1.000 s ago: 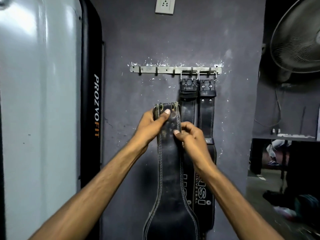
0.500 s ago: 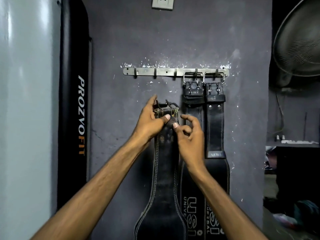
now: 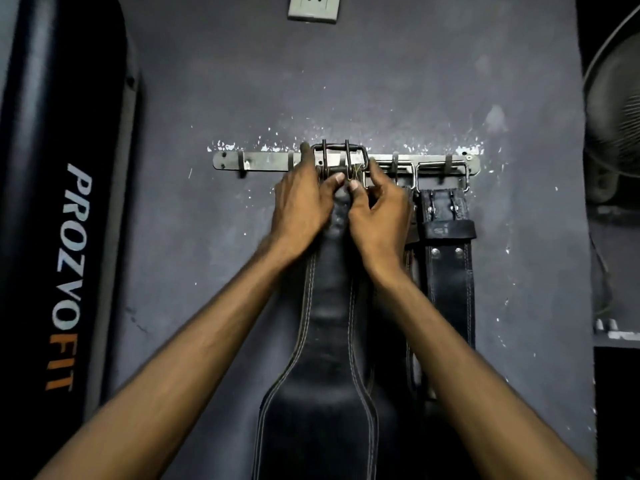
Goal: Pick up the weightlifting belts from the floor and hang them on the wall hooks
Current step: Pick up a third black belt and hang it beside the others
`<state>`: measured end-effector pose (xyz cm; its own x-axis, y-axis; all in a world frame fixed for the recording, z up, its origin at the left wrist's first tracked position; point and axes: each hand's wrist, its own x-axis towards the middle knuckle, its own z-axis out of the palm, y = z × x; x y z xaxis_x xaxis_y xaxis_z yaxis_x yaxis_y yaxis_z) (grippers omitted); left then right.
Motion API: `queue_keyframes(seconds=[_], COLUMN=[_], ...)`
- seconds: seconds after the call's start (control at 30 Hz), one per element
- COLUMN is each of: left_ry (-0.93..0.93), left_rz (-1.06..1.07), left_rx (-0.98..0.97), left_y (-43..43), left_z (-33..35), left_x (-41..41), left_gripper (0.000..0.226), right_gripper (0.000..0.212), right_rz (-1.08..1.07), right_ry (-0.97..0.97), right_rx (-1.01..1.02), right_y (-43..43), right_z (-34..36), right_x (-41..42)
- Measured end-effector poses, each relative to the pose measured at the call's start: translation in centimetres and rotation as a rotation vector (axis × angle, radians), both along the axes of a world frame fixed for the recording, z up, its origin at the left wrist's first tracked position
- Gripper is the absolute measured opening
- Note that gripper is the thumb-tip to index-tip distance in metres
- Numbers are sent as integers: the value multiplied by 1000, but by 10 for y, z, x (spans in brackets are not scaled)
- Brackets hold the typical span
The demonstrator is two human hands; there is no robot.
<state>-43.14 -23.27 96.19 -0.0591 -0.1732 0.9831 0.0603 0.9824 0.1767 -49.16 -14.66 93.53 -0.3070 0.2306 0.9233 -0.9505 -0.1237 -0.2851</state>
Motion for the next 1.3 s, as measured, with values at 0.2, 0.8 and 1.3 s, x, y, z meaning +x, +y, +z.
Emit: queue_keyframes(seconds=[0.2,0.8,1.3], left_ry=[-237,-322,-686], left_rz=[105,5,-168], left_rx=[40,-61,173], left_y=[-20,-33,-21], left_z=[35,-67,-328], left_x=[-22,16,98], left_gripper=[53,68,64], right_gripper=[29,75,50], right_rz=[-347,-210,-4], right_ry=[26,-73,-321], right_rx=[247,515,562], right_y=[-9,15,63], right_z=[20,-57,-268], right_x=[-21,24,59])
